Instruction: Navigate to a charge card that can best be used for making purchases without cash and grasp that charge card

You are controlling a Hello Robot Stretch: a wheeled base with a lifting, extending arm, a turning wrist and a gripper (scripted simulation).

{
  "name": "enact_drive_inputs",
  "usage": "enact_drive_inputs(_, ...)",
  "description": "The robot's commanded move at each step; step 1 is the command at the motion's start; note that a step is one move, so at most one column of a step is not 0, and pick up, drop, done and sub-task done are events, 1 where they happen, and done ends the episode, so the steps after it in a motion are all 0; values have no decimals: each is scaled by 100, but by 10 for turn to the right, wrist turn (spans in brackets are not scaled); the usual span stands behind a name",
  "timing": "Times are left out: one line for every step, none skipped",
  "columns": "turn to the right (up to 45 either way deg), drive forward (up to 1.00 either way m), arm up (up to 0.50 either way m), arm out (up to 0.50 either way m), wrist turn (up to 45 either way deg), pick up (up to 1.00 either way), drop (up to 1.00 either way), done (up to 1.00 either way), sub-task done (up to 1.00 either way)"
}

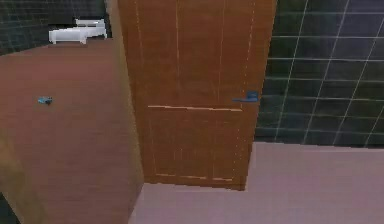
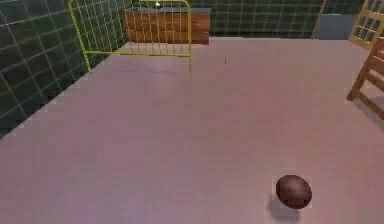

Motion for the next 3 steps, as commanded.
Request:
enact_drive_inputs(0,80,0,0,0,0,0,0,0)
enact_drive_inputs(-450,0,0,0,0,0,0,0,0)
enact_drive_inputs(-150,0,0,0,0,0,0,0,0)
